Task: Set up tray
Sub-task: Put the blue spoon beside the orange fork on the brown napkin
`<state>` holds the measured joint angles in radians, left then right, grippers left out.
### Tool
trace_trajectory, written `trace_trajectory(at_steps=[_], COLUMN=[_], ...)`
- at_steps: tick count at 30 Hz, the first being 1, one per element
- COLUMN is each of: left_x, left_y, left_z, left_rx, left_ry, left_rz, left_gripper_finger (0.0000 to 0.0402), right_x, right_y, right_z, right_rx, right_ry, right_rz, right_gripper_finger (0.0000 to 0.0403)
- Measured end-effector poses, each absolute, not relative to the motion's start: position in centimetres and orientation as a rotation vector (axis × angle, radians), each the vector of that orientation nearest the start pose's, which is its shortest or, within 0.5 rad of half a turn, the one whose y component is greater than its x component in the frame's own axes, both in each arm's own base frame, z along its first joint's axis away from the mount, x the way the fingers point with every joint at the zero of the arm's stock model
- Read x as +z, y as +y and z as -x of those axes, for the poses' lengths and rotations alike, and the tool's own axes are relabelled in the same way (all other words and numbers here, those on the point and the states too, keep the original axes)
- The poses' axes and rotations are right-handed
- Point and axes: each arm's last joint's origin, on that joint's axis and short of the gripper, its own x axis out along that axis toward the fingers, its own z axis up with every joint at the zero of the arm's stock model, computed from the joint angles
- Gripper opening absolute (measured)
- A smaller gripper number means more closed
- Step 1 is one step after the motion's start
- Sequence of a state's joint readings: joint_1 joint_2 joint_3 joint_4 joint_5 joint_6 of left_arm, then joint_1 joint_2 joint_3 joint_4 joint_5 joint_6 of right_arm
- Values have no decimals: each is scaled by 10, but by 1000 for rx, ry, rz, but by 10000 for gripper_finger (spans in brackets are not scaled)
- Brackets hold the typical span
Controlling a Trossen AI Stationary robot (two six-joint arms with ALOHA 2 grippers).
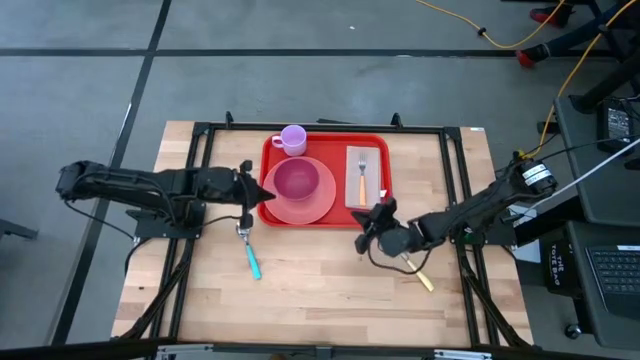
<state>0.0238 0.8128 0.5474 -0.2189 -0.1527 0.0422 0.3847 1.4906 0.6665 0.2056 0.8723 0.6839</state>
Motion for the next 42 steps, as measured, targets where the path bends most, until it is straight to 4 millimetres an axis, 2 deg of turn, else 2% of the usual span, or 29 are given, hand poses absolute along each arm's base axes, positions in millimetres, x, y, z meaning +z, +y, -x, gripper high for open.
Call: trace_trajectory(at_steps=[3,7,12,20,30,36,42], left_x=[256,262,268,267,261,259,256], left_y=[5,4,3,2,2,6,2], left_z=[-184,-192,-198,-194,-183,-178,-176], left_rx=[170,189,190,208,283,411,321], left_ry=[568,768,889,953,1065,1095,1146], left_rz=[-74,-19,56,153,240,205,266], left_gripper_finger=[1,2,3,11,79,130,153], right_x=[165,158,165,170,170,170,170], right_y=[81,79,82,85,86,87,83], right_z=[-259,-254,-258,-261,-262,-262,-263], right_rx=[-597,-583,-473,-399,-343,-329,-343], right_ry=[293,284,278,251,266,270,269], right_rz=[-279,-252,-181,-154,-191,-192,-193], right_gripper_finger=[5,5,5,7,8,8,8])
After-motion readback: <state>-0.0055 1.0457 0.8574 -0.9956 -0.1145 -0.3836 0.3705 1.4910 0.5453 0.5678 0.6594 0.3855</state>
